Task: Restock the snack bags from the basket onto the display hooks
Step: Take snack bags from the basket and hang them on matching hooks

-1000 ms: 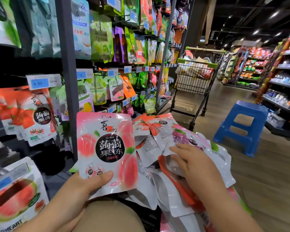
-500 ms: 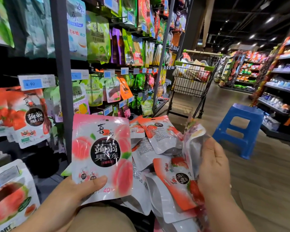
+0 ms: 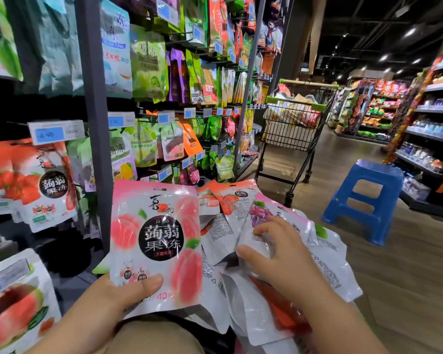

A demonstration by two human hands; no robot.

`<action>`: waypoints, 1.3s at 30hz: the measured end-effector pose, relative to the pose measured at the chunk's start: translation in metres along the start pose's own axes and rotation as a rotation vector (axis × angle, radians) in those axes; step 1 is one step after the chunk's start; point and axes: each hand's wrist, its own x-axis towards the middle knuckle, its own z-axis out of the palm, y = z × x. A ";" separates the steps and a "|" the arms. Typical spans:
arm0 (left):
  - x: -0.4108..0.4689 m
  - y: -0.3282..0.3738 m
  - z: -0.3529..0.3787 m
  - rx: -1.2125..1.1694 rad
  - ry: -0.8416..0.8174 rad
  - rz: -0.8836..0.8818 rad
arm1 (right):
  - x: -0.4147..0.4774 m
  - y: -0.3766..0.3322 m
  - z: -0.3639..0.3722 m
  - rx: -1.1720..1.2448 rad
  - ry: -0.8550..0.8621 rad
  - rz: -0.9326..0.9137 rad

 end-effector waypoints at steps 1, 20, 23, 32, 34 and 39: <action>0.000 0.001 -0.001 -0.001 0.003 -0.012 | 0.002 0.001 0.002 0.006 0.054 0.012; -0.003 -0.003 -0.001 -0.074 0.004 -0.014 | 0.035 -0.037 0.017 -0.346 -0.165 0.343; -0.004 -0.002 -0.001 -0.094 0.013 -0.004 | 0.031 -0.039 0.012 -0.286 -0.113 0.269; -0.010 0.001 0.000 -0.174 -0.039 -0.007 | 0.016 -0.033 -0.002 0.064 0.061 0.188; -0.011 0.002 0.000 -0.150 -0.046 -0.004 | 0.013 -0.027 -0.006 0.174 0.112 0.160; -0.009 0.002 0.000 -0.142 -0.058 0.002 | 0.010 -0.012 -0.022 0.564 0.121 0.196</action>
